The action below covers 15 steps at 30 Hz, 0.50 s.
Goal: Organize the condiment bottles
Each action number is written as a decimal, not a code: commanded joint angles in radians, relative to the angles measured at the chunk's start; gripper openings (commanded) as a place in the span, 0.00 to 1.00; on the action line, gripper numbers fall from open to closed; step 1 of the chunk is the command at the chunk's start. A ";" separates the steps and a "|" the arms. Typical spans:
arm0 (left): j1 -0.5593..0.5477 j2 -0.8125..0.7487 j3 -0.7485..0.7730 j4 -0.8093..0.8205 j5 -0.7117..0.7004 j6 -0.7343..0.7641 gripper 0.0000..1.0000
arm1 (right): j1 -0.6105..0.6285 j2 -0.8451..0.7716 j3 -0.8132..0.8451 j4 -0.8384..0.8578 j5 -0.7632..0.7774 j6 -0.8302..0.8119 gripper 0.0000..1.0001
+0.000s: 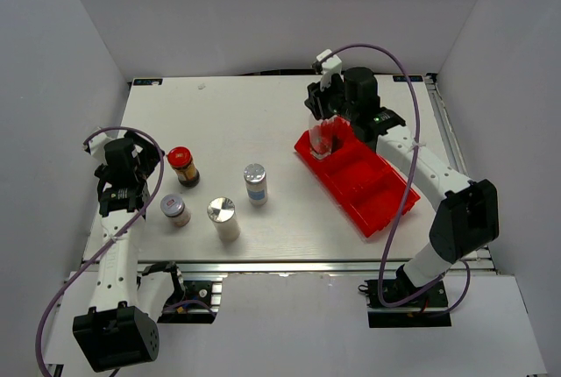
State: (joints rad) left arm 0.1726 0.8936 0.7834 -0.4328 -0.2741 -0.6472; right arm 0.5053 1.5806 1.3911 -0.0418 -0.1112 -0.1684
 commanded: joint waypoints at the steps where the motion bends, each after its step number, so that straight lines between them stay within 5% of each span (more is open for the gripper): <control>1: -0.004 -0.005 0.001 0.012 -0.016 -0.003 0.98 | -0.005 -0.076 -0.004 0.152 -0.002 -0.017 0.00; 10: -0.004 -0.004 0.001 0.002 -0.020 -0.003 0.98 | -0.007 -0.090 -0.083 0.197 0.019 0.004 0.06; 15: -0.004 -0.005 0.002 0.003 -0.020 -0.002 0.98 | -0.007 -0.116 -0.109 0.209 0.042 0.012 0.37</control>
State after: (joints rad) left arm 0.1726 0.8944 0.7834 -0.4335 -0.2806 -0.6472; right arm 0.5041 1.5455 1.2686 0.0216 -0.0933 -0.1604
